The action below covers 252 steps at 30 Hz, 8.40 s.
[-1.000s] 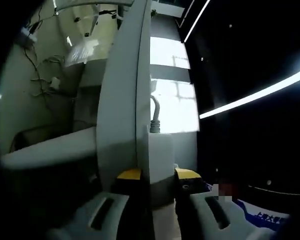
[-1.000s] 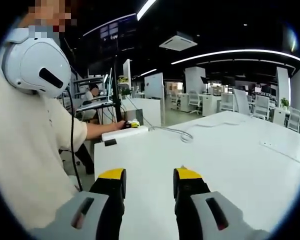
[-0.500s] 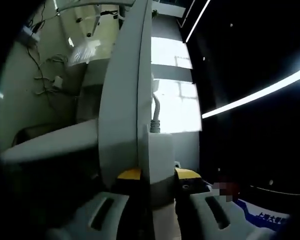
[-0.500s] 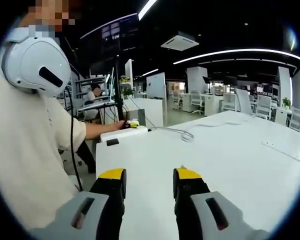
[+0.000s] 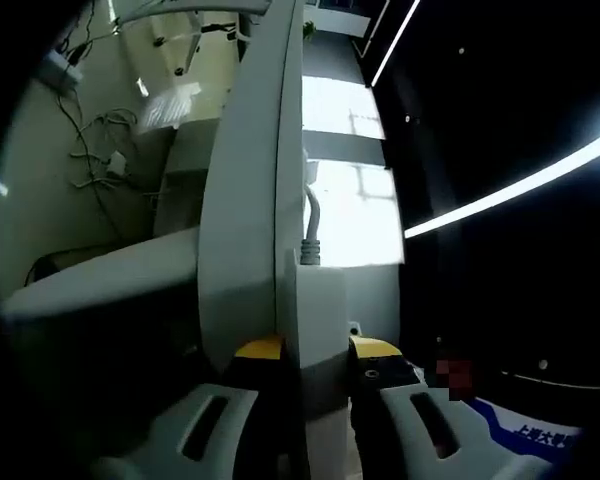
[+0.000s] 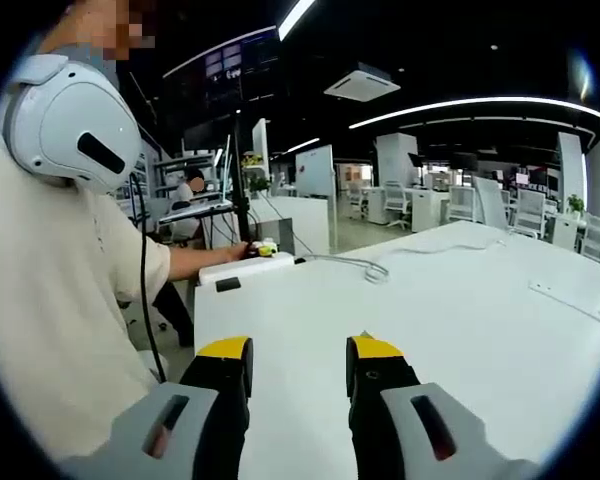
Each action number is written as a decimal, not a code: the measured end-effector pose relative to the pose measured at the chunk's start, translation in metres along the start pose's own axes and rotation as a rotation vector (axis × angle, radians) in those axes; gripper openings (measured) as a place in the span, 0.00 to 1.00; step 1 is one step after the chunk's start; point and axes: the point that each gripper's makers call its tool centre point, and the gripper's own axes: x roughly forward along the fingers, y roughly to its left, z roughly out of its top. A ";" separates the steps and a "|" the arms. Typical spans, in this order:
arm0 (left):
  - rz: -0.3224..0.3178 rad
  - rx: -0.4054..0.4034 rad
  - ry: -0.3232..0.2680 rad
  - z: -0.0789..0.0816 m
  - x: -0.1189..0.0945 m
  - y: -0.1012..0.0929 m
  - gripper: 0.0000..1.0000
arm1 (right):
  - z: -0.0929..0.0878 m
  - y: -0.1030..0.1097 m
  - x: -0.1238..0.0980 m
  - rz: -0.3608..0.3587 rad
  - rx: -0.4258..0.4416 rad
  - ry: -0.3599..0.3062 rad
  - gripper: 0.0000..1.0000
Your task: Pick up the power strip scattered on the table, fix it on the side mounting bracket of the table, and press the switch
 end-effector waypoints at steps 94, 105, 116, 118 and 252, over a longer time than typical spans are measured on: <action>0.515 1.017 -0.511 0.031 0.029 -0.138 0.49 | 0.021 -0.041 -0.034 -0.082 0.050 -0.220 0.34; 0.646 1.175 -0.608 0.007 0.046 -0.171 0.55 | 0.023 -0.069 -0.069 -0.182 0.094 -0.311 0.35; 0.809 1.331 -0.670 -0.022 0.058 -0.185 0.58 | 0.023 -0.086 -0.104 -0.247 0.059 -0.345 0.36; 0.821 1.353 -0.684 -0.028 0.065 -0.185 0.58 | 0.022 -0.091 -0.112 -0.268 0.059 -0.358 0.36; 1.233 1.555 -0.239 -0.127 -0.004 -0.109 0.50 | -0.064 -0.124 -0.199 -0.567 0.109 -0.283 0.38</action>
